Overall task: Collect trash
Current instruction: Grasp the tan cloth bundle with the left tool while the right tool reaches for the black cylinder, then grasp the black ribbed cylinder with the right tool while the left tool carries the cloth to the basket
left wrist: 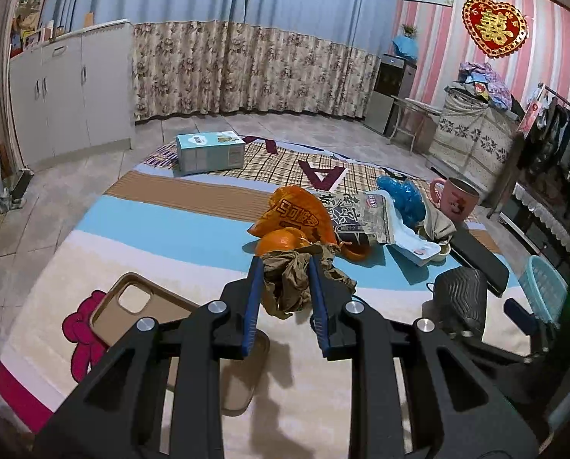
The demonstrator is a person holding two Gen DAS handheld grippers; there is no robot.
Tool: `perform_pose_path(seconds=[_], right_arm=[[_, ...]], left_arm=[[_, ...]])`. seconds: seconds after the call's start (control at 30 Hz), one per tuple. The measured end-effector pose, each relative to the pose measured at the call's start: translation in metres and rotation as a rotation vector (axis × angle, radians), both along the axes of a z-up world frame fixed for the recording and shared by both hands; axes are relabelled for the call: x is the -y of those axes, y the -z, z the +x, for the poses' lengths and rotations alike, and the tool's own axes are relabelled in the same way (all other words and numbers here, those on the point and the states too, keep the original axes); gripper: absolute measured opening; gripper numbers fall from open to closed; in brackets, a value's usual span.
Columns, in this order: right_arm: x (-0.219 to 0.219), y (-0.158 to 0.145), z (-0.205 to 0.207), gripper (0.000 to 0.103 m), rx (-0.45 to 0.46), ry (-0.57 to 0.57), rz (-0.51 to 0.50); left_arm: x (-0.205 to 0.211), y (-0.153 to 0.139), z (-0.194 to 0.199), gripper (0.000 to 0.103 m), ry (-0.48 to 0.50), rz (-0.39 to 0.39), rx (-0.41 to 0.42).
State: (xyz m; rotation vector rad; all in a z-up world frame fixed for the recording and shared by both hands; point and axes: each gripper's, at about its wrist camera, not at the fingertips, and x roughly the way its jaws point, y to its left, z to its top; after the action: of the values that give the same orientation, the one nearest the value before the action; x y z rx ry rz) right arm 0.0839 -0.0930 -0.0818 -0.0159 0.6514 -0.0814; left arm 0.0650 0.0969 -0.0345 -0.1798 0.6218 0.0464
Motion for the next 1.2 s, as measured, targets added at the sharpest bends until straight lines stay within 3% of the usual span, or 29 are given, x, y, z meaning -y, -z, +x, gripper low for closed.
perform_pose_path(seconds=[0.2,0.3,0.47,0.87,1.2], right_arm=[[-0.003,0.004,0.002,0.097,-0.019,0.003,-0.042],[0.003,0.003,0.001,0.075,-0.029,-0.017,-0.007],[0.016,0.000,-0.002,0.067,-0.015,-0.046,0.048],[0.101,-0.047,-0.016,0.064,0.093,0.020,0.121],[0.214,-0.109,-0.019,0.064,0.194,0.194,0.052]], left_arm=[[0.004,0.001,0.001,0.023,0.006,-0.003,0.002],[0.008,0.001,0.001,0.023,0.007,-0.003,0.003],[0.017,0.003,0.003,0.023,0.015,0.022,-0.006],[0.071,-0.008,0.014,0.023,0.115,0.047,0.014],[0.177,-0.049,0.043,0.023,0.327,0.101,0.117]])
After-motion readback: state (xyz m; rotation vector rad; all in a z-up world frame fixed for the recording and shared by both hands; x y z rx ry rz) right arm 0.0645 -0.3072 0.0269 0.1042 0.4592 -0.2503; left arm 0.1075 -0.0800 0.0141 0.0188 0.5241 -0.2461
